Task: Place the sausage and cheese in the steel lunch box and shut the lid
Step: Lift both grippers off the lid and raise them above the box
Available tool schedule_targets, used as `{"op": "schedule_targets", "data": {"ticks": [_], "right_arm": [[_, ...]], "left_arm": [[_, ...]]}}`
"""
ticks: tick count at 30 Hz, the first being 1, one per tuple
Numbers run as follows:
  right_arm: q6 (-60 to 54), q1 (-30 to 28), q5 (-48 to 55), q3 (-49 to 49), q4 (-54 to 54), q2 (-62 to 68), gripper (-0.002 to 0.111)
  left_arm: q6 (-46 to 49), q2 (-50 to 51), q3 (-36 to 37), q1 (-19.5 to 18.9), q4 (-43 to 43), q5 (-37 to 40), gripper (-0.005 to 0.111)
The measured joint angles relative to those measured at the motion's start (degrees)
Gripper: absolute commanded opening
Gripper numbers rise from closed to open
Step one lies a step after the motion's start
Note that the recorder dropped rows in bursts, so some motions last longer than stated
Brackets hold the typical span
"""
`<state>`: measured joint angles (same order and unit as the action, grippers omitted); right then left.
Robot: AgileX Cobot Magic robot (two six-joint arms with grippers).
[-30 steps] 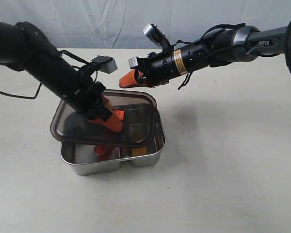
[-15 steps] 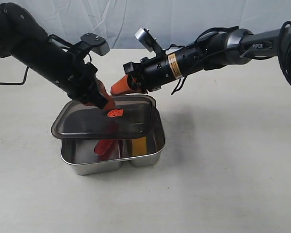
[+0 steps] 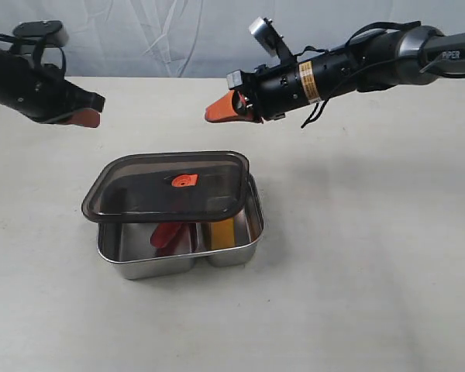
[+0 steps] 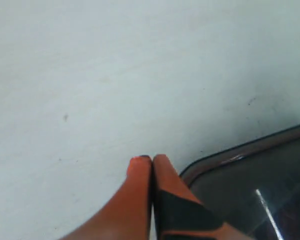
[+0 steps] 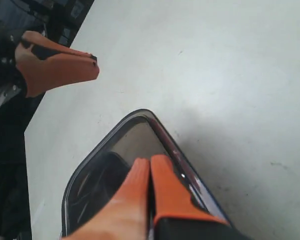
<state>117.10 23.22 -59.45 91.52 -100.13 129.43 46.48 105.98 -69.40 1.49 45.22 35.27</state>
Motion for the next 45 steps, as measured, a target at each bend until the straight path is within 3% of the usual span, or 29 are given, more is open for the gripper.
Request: {"op": "schedule_targets", "data": {"ticks": [4, 11, 21, 39, 45], "right_arm": [[0.0, -1.56, -1.39, 0.0, 0.0, -0.37, -0.001], [0.0, -1.82, -4.26, 0.0, 0.0, -0.37, -0.001], [0.0, -1.82, -6.38, 0.0, 0.0, -0.47, -0.001], [0.0, -4.66, -8.16, 0.0, 0.0, -0.47, -0.001], [0.0, -4.76, -9.95, 0.0, 0.0, -0.47, -0.001]], "left_arm": [[6.32, 4.93, 0.0, -5.47, 10.36, 5.17, 0.0], [13.55, 13.05, -1.17, -6.52, 16.86, 9.56, 0.0], [13.9, 16.52, -4.35, -6.52, 17.82, 15.42, 0.0], [14.0, 13.21, -4.81, -4.86, 14.94, 26.45, 0.0], [9.06, 9.58, -4.81, -4.61, 8.37, 24.88, 0.0]]}}
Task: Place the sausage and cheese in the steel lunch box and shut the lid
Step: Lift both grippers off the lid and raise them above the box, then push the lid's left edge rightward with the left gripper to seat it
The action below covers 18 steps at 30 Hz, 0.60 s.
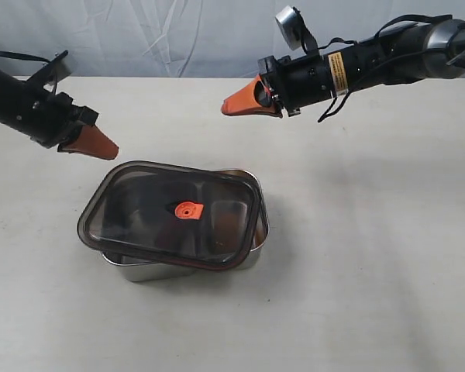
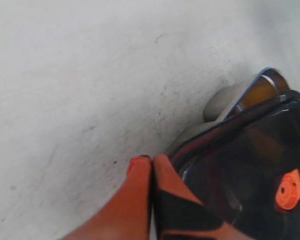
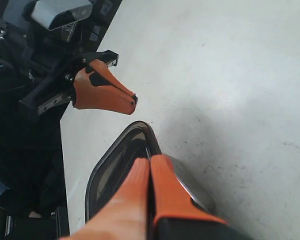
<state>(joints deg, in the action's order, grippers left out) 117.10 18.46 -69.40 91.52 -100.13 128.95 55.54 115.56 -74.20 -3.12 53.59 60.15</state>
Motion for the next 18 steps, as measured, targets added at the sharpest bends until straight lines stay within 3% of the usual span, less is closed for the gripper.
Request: {"op": "schedule_targets", "data": {"ticks": [6, 13, 18], "right_arm": [[0.2, -0.59, -0.35, 0.0, 0.0, 0.0, -0.001], [0.44, -3.18, -0.35, -2.1, -0.09, -2.65, -0.001], [0.01, -6.3, -0.44, -5.77, -0.09, -8.28, -0.001]], "left_arm": [[-9.36, -0.29, 0.64, 0.0, -9.01, -2.09, 0.0], [-15.58, -0.49, 3.23, 0.31, -13.7, 1.4, 0.0], [-24.06, -4.9, 6.04, 2.3, -23.26, 0.26, 0.0]]}}
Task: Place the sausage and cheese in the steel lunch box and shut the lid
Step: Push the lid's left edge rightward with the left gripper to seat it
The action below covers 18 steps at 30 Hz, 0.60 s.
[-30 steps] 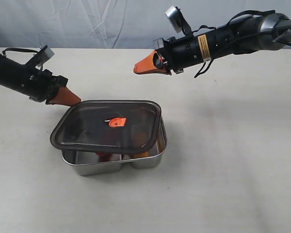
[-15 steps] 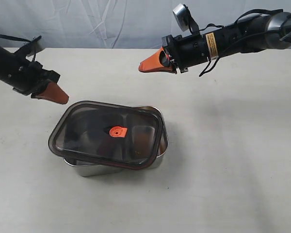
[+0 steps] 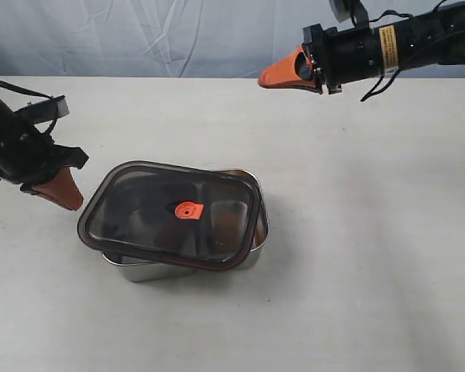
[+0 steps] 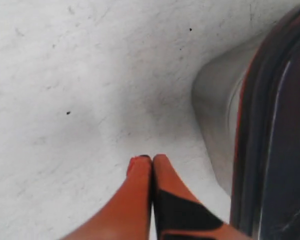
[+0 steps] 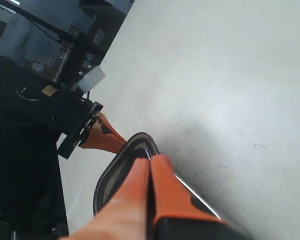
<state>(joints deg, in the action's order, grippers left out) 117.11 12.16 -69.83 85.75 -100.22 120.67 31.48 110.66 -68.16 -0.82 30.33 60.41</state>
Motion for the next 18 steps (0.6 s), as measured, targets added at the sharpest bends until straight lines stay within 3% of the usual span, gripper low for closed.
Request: {"op": "schedule_targets", "data": {"ticks": [4, 8, 12, 18], "right_arm": [[-0.22, -0.74, 8.04, -6.97, 0.0, -5.84, -0.001], [-0.95, -0.86, 19.42, -16.37, 0.0, -11.42, -0.001], [-2.43, -0.86, 22.69, -22.53, 0.0, -14.56, -0.001], [-3.73, -0.86, 23.96, -25.27, 0.0, -15.25, -0.001]], "left_arm": [[-2.63, -5.88, 1.84, 0.71, -1.85, -1.41, 0.0], [-12.13, -7.59, 2.09, 6.86, -13.43, -2.93, 0.0], [-17.12, -7.59, 2.22, 13.89, -18.67, -3.73, 0.0], [-20.74, -7.59, 2.22, 16.86, -22.38, -3.85, 0.0]]}}
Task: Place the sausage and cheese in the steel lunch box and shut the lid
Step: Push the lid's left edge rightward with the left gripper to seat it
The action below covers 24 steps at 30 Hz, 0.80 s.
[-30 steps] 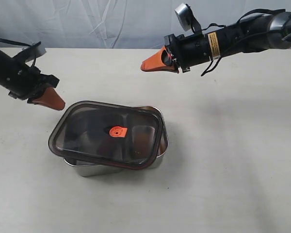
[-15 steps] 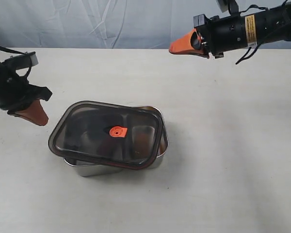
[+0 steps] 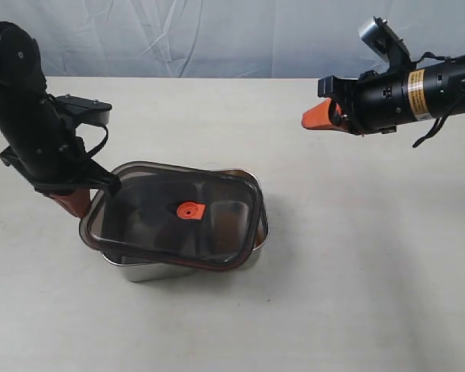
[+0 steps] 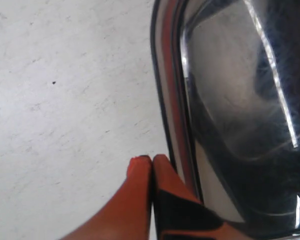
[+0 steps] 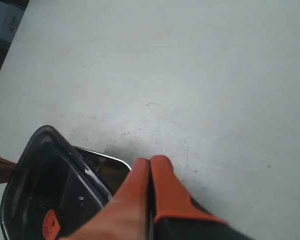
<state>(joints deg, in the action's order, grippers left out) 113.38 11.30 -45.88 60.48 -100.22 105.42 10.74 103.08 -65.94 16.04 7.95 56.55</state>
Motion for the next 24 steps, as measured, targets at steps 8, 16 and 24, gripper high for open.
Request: {"op": "schedule_targets", "data": {"ticks": [8, 16, 24], "right_arm": [[-0.32, 0.0, 0.8, -0.52, 0.1, 0.0, -0.001], [-0.48, 0.0, 1.38, -0.52, 0.1, 0.0, -0.001], [-0.48, 0.0, 1.37, -0.52, 0.1, 0.0, -0.001]], "left_arm": [[-0.69, 0.0, 0.0, 0.23, -0.3, 3.18, 0.0], [-0.84, 0.0, 0.0, 2.09, -0.3, 6.01, 0.0], [-0.58, 0.0, 0.0, 2.22, 0.89, 8.74, 0.0]]}}
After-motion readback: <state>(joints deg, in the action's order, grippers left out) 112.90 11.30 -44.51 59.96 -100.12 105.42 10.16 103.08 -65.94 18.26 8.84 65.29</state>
